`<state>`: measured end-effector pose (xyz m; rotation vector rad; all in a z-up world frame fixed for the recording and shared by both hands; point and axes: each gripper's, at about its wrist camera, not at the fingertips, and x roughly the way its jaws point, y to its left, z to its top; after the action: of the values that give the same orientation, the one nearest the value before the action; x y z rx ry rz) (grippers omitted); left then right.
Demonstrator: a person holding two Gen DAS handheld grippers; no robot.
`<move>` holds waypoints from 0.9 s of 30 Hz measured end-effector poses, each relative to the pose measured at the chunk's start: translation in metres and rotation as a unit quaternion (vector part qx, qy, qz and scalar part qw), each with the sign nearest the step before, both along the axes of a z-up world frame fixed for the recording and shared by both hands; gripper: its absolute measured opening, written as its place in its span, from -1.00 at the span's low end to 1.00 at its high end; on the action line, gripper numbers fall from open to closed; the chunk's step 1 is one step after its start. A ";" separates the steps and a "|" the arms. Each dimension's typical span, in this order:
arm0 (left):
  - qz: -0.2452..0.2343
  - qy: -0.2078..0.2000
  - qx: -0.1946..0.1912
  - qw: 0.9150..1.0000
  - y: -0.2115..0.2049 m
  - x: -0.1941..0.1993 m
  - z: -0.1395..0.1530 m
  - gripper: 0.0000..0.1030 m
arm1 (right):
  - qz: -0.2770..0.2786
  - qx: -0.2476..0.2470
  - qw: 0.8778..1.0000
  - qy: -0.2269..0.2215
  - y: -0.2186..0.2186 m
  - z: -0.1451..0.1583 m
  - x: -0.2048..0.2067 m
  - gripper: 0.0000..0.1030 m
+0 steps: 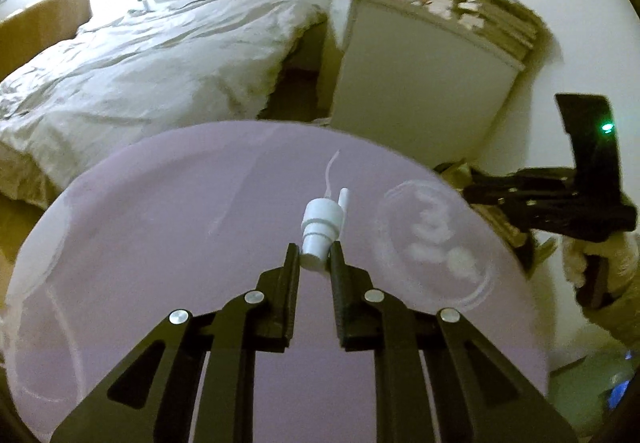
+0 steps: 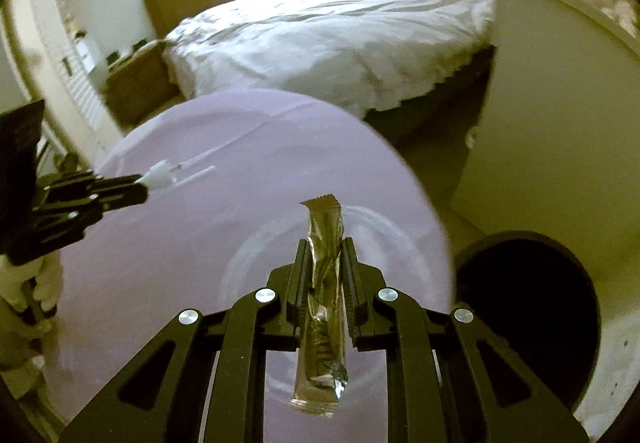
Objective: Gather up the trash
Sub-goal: 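Carry the spray bottle and gold wrapper over the black bin and release them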
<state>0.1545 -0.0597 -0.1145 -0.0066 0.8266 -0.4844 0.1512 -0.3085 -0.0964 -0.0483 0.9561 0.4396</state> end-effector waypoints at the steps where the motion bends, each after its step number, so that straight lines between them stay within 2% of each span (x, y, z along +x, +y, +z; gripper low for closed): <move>1: -0.008 -0.002 -0.005 1.000 -0.009 0.002 0.003 -0.70 | -0.010 0.003 1.000 0.001 -0.011 0.001 0.001 -0.67; 8: -0.061 -0.002 -0.030 0.998 -0.082 0.016 0.011 -0.70 | -0.071 0.022 0.997 0.019 -0.072 -0.007 0.006 -0.67; 15: -0.112 0.016 -0.051 0.992 -0.150 0.029 0.005 -0.70 | -0.123 0.024 0.991 0.036 -0.122 -0.026 0.010 -0.67; 20: -0.135 0.034 -0.063 0.988 -0.186 0.036 -0.003 -0.70 | -0.153 0.027 0.987 0.048 -0.153 -0.040 0.011 -0.67; 27: -0.159 0.050 -0.059 0.984 -0.224 0.039 -0.014 -0.71 | -0.187 0.032 0.980 0.063 -0.185 -0.059 0.010 -0.67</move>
<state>0.1934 -0.2840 -0.1281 -0.0079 0.9007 -0.8391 0.1610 -0.4933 -0.1555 0.2171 1.0489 0.1265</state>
